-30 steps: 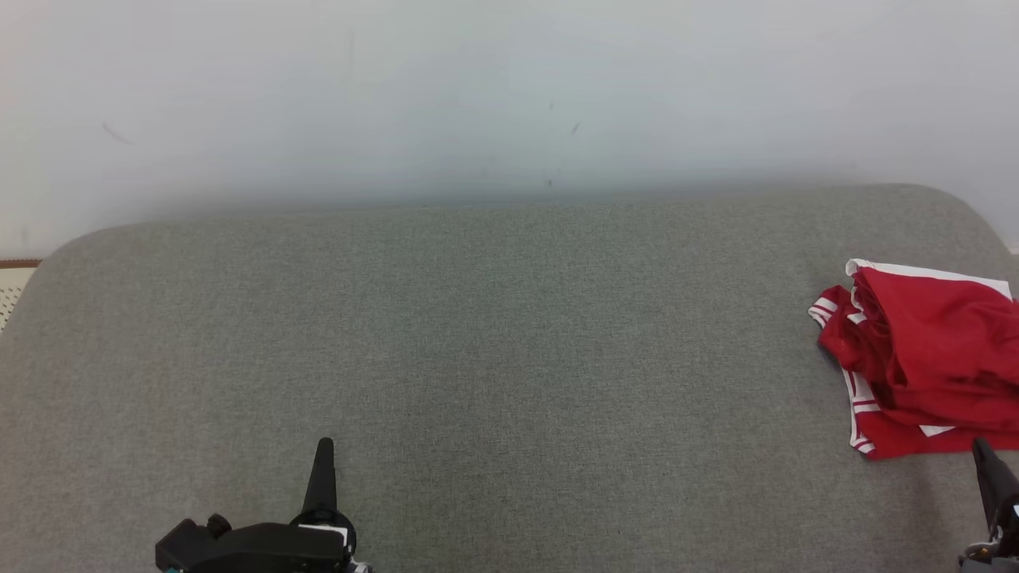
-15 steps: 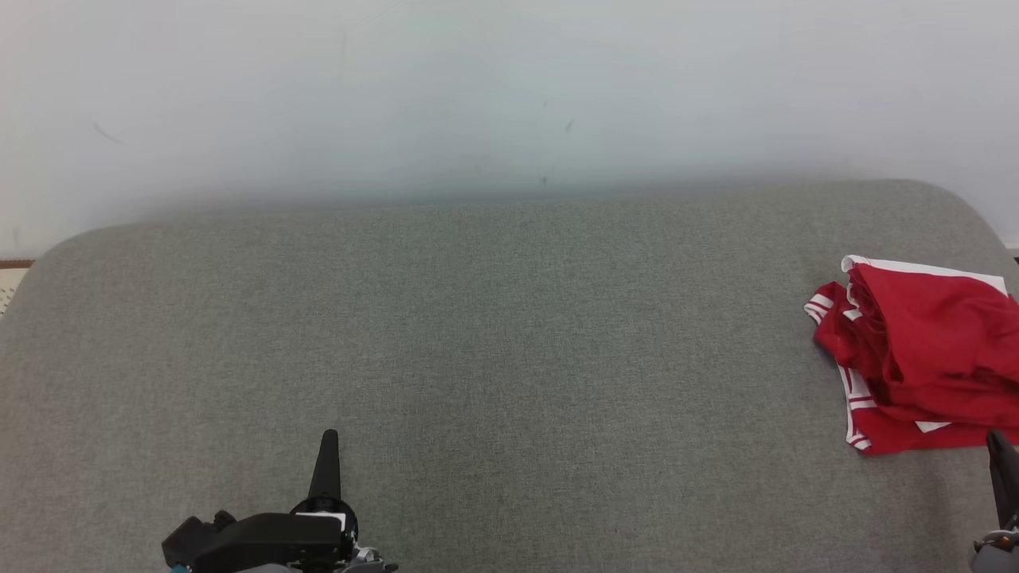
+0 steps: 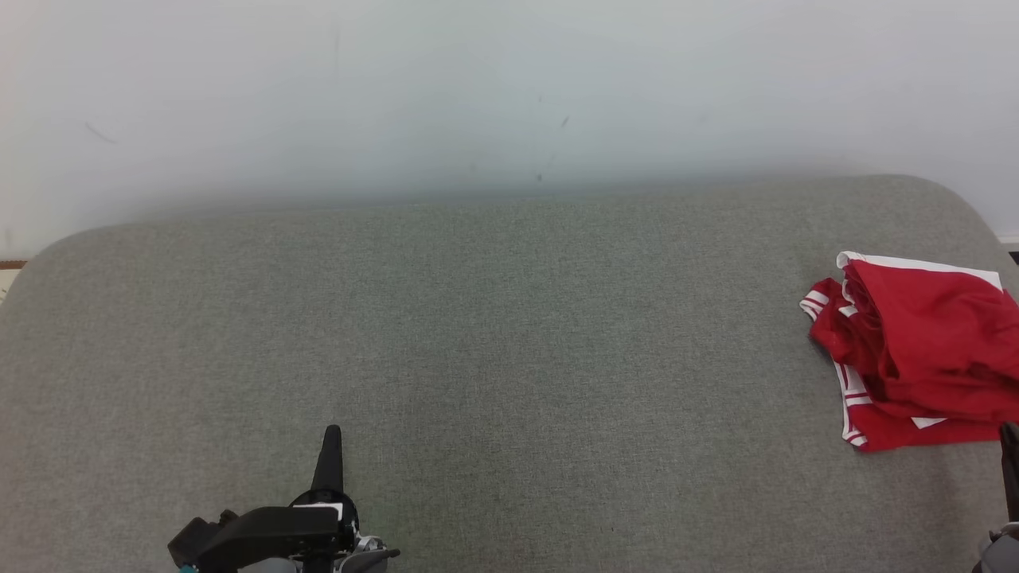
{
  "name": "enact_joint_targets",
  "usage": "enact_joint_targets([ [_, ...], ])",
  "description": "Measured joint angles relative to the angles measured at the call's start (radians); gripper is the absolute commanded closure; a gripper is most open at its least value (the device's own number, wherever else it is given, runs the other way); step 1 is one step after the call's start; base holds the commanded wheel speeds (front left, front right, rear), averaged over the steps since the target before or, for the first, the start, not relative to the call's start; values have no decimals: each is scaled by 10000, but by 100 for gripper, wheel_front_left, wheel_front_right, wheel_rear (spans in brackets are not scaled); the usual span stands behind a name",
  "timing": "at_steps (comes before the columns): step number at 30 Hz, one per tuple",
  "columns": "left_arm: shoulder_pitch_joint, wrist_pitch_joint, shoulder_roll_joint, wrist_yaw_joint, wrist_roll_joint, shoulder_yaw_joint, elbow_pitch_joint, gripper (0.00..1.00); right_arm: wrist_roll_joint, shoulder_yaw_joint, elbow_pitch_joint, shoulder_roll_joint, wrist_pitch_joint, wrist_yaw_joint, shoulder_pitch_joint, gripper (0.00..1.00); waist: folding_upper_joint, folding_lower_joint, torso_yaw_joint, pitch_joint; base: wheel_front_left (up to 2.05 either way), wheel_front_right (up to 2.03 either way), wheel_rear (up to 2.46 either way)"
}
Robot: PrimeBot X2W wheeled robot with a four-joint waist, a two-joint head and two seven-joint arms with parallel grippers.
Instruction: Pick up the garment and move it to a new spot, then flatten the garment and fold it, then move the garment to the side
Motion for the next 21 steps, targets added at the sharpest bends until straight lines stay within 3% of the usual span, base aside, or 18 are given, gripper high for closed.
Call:
enact_joint_targets([
  [21,-299,-23,-84,-176,-1024,-140,226,100,940,-594,522,-56,443,0,-397,100,0,-1,-86,52,0,0,0],
])
